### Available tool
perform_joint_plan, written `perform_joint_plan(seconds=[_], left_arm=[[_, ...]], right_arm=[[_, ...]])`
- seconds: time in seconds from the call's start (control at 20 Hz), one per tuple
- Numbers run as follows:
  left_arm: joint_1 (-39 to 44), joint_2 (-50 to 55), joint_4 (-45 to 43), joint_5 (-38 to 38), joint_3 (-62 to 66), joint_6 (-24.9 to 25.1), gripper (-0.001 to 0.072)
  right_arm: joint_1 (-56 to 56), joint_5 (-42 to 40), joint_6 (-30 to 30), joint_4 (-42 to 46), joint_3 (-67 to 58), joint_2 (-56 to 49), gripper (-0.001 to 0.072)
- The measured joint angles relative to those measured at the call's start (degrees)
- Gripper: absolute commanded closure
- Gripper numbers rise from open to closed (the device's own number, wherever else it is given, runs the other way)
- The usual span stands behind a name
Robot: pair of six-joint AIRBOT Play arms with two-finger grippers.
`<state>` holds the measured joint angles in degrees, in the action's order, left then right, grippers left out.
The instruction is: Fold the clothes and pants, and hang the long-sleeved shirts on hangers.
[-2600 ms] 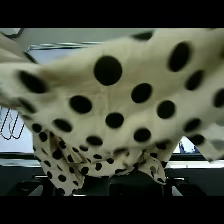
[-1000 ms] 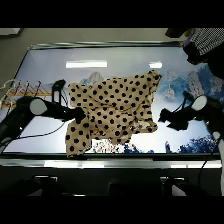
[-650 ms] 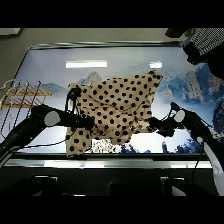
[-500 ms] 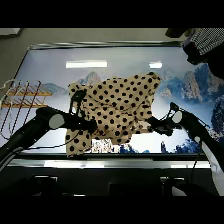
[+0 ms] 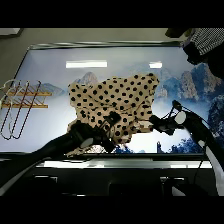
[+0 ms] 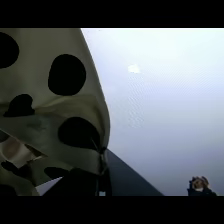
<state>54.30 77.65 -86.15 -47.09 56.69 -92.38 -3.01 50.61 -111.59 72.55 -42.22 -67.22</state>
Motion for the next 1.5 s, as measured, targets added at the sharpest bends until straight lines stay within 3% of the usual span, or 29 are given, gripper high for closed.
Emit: perform_joint_plan(seconds=[0.35,0.45,0.5,0.55,0.75,0.9,1.2,1.35,1.5], left_arm=[[5.0,6.6,-5.5,7.0,0.0,0.9,0.0184],[5.0,8.0,-6.1,9.8,0.0,-0.1,0.0358],[4.8,8.6,-6.4,11.1,0.0,-1.4,0.0547],[4.3,9.1,-6.6,12.2,0.0,-3.2,0.0680],[1.2,9.4,-6.8,12.7,1.0,-12.9,0.0683],[-2.8,6.4,-5.9,8.0,4.1,-17.5,0.0684],[-10.3,-10.5,12.2,-2.0,5.0,-16.2,0.0685],[-7.9,-20.3,18.8,-4.8,1.2,-20.6,0.0684],[-4.5,-26.7,21.5,-3.3,-3.1,-27.6,0.0684]], right_arm=[[0.0,3.2,0.0,-0.2,0.0,2.2,0.0682],[0.0,3.9,-0.2,-0.6,0.0,2.5,0.0682],[0.0,4.3,-0.2,-0.8,0.0,2.7,0.0682],[0.0,4.6,-0.2,-0.9,0.0,3.0,0.0682],[0.0,6.2,-0.2,-1.3,0.0,5.4,0.0682],[0.0,10.6,-1.2,0.2,-1.2,9.1,0.0682],[-0.8,31.4,-2.7,5.7,-7.1,20.1,0.0683],[-5.6,41.1,-7.5,6.4,-8.0,28.3,0.0683],[-11.6,45.0,-14.6,6.7,-8.4,33.5,0.0683]])
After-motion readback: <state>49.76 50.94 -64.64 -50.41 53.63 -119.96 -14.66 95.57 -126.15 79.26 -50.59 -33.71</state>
